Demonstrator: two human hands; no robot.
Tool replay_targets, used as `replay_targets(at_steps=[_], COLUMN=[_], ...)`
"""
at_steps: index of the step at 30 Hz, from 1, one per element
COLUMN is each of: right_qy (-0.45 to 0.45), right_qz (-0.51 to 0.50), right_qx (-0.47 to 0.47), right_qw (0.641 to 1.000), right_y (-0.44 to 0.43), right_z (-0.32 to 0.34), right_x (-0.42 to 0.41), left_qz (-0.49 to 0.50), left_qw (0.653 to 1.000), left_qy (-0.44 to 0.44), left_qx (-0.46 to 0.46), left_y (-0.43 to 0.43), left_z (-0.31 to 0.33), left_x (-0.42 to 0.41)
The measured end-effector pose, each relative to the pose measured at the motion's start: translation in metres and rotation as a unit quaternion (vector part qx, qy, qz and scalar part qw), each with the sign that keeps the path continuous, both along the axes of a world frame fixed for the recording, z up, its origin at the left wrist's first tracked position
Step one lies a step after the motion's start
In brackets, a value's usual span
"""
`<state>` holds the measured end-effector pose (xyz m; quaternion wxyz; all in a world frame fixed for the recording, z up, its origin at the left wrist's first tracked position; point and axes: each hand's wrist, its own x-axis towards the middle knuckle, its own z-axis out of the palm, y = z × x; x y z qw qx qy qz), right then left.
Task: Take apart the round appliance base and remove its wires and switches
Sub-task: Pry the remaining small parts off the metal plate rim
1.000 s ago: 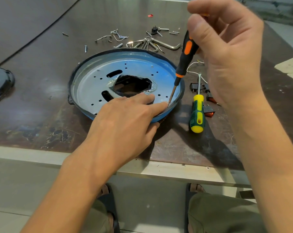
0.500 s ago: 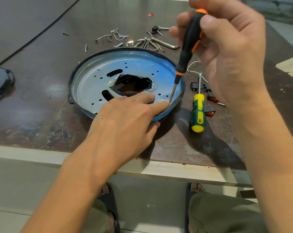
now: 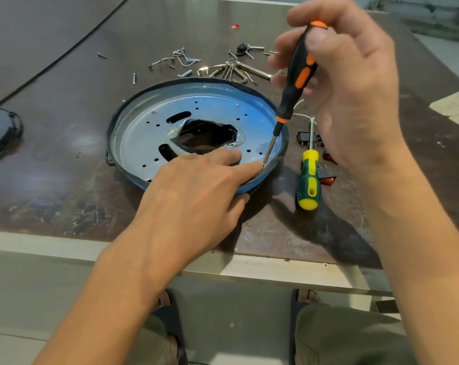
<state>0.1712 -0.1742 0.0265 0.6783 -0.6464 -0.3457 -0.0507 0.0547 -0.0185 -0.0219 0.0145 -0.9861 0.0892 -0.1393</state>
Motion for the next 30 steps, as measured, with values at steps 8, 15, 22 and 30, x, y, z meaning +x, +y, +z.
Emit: replay_targets(at_steps=[8,15,22,30], right_qy=[0.010,-0.146,-0.052,0.068], right_qz=[-0.017,-0.015,-0.054,-0.029], right_qx=[0.126,-0.328,-0.587,-0.549], right_qw=[0.992,0.933,0.806,0.833], right_y=[-0.005,-0.017,-0.002,-0.004], right_z=[0.009,0.016,0.000,-0.001], right_x=[0.000,-0.005,-0.005,-0.001], left_qz=[0.001,-0.003,-0.003,-0.002], left_qw=[1.000,1.000,1.000,1.000], left_qy=[-0.005,-0.007,0.001,0.010], left_qx=[0.003,-0.005,0.000,-0.006], left_y=[0.000,0.000,0.000,0.000], left_z=[0.000,-0.001,-0.001,0.002], left_x=[-0.001,0.000,0.001,0.001])
